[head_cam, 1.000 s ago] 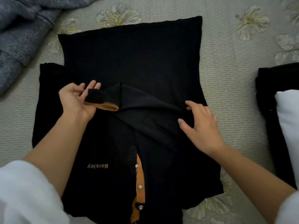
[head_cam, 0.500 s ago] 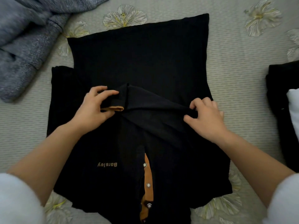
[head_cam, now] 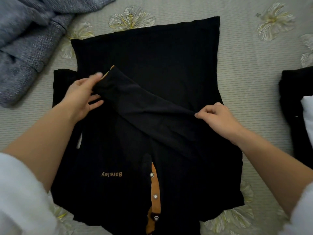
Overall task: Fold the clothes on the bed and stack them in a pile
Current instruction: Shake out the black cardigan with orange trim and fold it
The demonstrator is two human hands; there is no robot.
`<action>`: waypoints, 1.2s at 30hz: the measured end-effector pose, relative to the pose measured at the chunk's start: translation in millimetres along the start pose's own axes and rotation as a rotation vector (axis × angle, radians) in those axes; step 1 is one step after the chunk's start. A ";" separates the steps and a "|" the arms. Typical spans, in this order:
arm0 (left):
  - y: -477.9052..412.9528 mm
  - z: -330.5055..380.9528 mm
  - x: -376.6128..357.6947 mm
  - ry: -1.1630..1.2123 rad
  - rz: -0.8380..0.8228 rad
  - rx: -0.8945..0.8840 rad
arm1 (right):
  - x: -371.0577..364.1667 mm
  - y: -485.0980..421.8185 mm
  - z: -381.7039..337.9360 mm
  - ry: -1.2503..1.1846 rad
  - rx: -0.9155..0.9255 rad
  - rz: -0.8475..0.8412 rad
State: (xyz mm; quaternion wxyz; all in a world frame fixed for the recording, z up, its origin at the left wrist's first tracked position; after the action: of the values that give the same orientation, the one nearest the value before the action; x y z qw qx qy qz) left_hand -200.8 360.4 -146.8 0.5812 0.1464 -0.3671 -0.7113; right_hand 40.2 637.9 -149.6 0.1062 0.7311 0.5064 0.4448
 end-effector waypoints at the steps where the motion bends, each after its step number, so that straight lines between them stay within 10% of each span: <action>1: -0.8 0.7 -2.2 -0.027 0.031 -0.038 | -0.4 -0.7 1.2 0.006 0.003 0.005; 9: -5.8 22.0 -1.8 0.047 0.207 -0.297 | 4.5 12.2 7.5 -0.211 0.123 0.232; 13: 17.4 14.8 -9.2 -0.739 0.383 -0.715 | -14.6 33.7 0.5 0.353 0.366 0.410; 15: 34.6 -2.4 -28.4 -1.075 0.169 -0.952 | -36.2 46.1 -7.5 0.478 0.541 0.328; 18: 49.1 -43.5 -36.2 -1.327 -0.060 -0.834 | -70.9 48.8 0.0 0.687 0.552 0.063; 28: 63.3 -77.1 137.3 -0.680 0.576 -0.493 | -110.6 74.2 -36.6 0.571 0.547 0.157; 36: 26.6 -76.4 169.6 -0.333 0.231 -0.226 | -237.9 93.7 -126.9 0.616 0.622 0.007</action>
State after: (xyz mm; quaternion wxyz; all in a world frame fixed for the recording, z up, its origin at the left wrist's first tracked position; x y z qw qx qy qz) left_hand -180.9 173.5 -143.8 0.6028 -0.0819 -0.3902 -0.6911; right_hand -17.2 358.3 -148.1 -0.2765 0.5633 0.6216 0.4689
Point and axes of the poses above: each hand's wrist, its own y-axis away from the middle knuckle, its own x-axis out of the back of the hand, z = x × y, the point moved 4 cm from there along -y, towards the middle knuckle, and after that the axes turned 2 degrees about -y, right-handed, at the moved point
